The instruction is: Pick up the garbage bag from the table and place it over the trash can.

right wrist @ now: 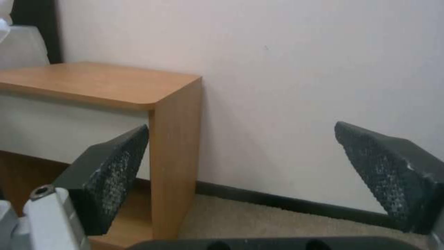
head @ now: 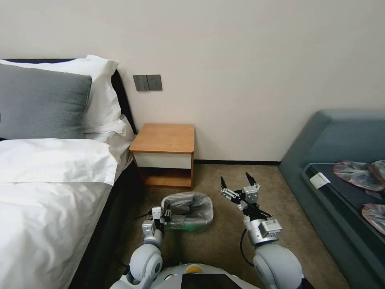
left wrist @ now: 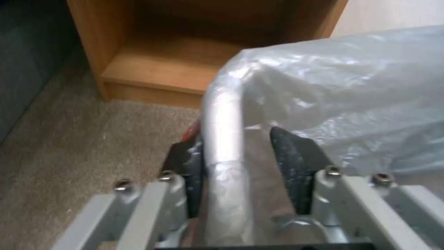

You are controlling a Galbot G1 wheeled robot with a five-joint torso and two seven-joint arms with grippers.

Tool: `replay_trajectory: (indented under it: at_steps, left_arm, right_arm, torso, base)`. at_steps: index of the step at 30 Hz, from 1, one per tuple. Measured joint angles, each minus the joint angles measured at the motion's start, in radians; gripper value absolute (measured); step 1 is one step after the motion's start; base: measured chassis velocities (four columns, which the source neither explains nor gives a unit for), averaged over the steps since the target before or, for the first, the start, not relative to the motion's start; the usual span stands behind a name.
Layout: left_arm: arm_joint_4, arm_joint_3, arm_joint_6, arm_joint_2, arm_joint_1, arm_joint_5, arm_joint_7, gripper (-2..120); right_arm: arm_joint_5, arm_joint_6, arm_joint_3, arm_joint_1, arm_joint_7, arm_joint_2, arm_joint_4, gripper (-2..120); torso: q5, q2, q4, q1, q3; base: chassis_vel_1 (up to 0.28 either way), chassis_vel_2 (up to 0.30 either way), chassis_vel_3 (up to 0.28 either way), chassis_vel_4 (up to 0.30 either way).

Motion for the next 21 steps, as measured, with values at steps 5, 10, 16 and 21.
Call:
replay_trajectory:
  at_steps: [5, 10, 16, 21]
  left_arm:
    - [0.000, -0.005, 0.000, 0.002, -0.003, 0.001, 0.005, 61]
    - [0.000, -0.012, -0.002, 0.005, -0.008, 0.001, 0.014, 78]
    - [-0.006, -0.022, -0.006, 0.010, -0.014, 0.001, 0.022, 99]
    - [-0.027, -0.037, -0.009, 0.017, -0.008, 0.001, 0.022, 100]
  right_arm:
    - [0.004, 0.000, 0.000, 0.001, 0.001, -0.001, -0.003, 100]
    - [0.005, -0.001, 0.000, 0.001, 0.003, -0.001, -0.006, 100]
    - [0.006, -0.001, 0.001, -0.006, 0.005, 0.002, -0.007, 100]
    - [0.010, -0.004, 0.001, -0.010, 0.006, 0.003, 0.000, 100]
  torso:
    - [0.0000, 0.000, 0.0001, 0.000, 0.000]
    - [0.0000, 0.000, 0.0001, 0.000, 0.000]
    - [0.0000, 0.000, 0.0001, 0.000, 0.000]
    - [0.0000, 0.000, 0.0001, 0.000, 0.000]
  base:
    - [0.000, 0.000, 0.000, 0.000]
    - [0.000, 0.000, 0.000, 0.000]
    - [0.000, 0.000, 0.000, 0.000]
    - [0.000, 0.000, 0.000, 0.000]
